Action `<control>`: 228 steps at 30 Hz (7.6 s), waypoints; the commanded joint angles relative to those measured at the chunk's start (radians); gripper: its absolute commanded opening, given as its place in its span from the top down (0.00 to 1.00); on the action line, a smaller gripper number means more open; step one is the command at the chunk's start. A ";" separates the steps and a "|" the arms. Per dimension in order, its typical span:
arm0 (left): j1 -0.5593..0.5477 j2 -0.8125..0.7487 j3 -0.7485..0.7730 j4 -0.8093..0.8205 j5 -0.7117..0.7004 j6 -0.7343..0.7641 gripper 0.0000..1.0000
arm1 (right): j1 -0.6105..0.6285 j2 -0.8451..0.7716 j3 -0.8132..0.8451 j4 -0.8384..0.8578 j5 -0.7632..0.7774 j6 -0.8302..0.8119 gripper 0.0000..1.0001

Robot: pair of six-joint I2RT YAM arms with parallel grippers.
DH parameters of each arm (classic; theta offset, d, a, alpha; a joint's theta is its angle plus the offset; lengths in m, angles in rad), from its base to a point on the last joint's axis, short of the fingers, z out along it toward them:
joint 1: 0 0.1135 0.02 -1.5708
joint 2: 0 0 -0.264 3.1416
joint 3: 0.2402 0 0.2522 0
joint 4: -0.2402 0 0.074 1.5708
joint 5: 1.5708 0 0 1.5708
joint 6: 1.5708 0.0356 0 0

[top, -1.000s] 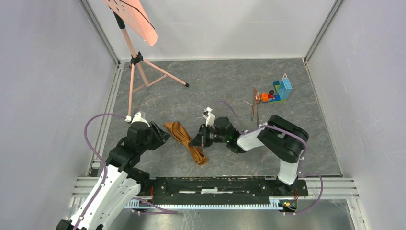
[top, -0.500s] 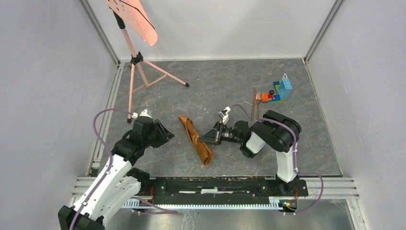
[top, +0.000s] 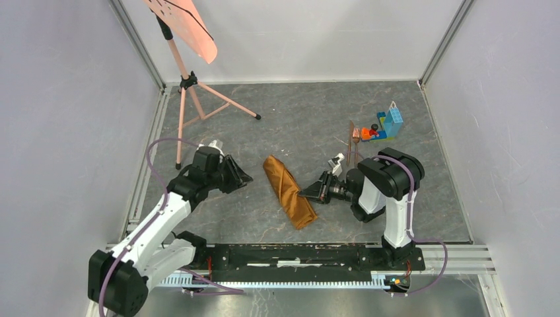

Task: Fold the napkin into a case and place the utensils inside
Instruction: Turn over the smaller rectangle-folded napkin at the center of the board, then move the smaller rectangle folded napkin to the center of the board, then pick up the knife from the center of the board, then pass from the right arm to the left

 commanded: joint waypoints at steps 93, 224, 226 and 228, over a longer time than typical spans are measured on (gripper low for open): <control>-0.016 0.339 -0.131 0.368 0.035 0.065 0.47 | 0.467 -0.327 0.176 -0.603 0.270 -0.704 0.47; -0.439 0.356 0.246 0.028 0.148 0.299 0.68 | 0.508 -0.899 0.260 -1.422 0.355 -2.762 1.00; -0.450 0.365 0.254 0.029 0.151 0.303 0.69 | 0.510 -0.898 0.261 -1.427 0.351 -2.761 1.00; -0.465 0.370 0.258 0.033 0.142 0.299 0.70 | 0.510 -0.899 0.261 -1.429 0.351 -2.762 1.00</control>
